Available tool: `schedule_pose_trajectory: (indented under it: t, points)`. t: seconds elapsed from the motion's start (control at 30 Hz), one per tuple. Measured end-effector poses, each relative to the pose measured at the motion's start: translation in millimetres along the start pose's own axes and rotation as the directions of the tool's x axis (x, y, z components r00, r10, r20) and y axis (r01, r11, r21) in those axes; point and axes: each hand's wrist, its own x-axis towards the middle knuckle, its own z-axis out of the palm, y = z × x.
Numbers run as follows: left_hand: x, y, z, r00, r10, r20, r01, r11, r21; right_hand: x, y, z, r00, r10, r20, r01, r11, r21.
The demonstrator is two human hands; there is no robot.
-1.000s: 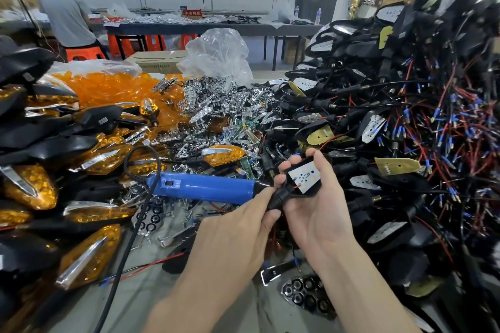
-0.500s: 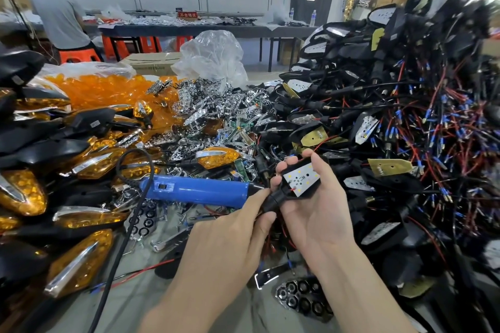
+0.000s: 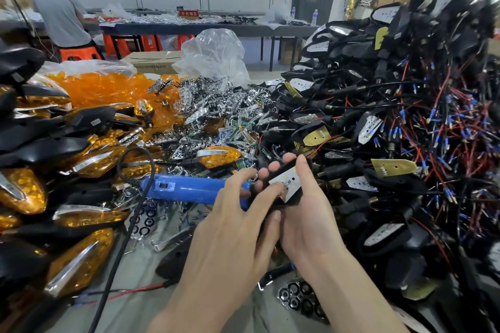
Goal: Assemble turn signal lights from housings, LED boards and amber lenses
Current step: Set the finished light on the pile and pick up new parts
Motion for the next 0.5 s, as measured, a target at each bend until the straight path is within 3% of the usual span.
schedule_pose_trajectory:
  t: [0.5]
  points:
    - [-1.4, -0.7, 4.0, 0.998, 0.01, 0.057, -0.009, 1.0, -0.018, 1.9, 8.2, -4.1, 0.998, 0.068, -0.008, -0.068, 0.998, 0.008]
